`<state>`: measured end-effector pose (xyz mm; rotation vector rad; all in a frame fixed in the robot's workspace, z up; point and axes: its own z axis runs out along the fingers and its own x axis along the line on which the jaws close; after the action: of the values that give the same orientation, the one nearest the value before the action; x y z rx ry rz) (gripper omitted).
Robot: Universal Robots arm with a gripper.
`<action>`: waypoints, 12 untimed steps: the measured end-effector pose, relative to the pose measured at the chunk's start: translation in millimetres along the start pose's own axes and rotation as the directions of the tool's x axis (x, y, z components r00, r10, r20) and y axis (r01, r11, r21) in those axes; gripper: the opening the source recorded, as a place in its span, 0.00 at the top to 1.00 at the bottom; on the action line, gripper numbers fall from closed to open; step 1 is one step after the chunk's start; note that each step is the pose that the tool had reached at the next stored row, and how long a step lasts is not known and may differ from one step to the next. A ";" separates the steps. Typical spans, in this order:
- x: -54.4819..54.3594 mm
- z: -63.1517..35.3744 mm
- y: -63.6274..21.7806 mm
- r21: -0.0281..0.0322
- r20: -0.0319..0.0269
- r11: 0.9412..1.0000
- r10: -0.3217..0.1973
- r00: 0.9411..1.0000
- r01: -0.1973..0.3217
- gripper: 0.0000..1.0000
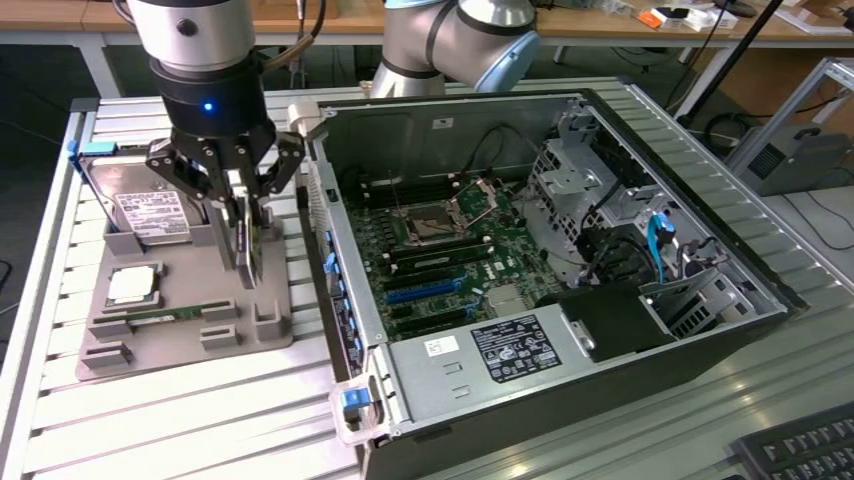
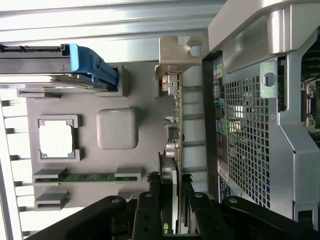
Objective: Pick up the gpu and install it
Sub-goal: 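Pick up the gpu and move the gpu toward the slot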
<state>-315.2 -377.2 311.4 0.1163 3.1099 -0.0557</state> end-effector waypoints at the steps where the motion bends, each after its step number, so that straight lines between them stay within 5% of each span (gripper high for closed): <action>1: 0.0 -0.2 0.0 0.000 0.000 1.000 0.000 1.000 0.000 0.73; 12: -0.1 -3.7 -0.1 0.000 0.000 1.000 0.000 1.000 0.000 0.73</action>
<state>-315.2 -377.2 315.1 0.1163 3.1098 -0.0555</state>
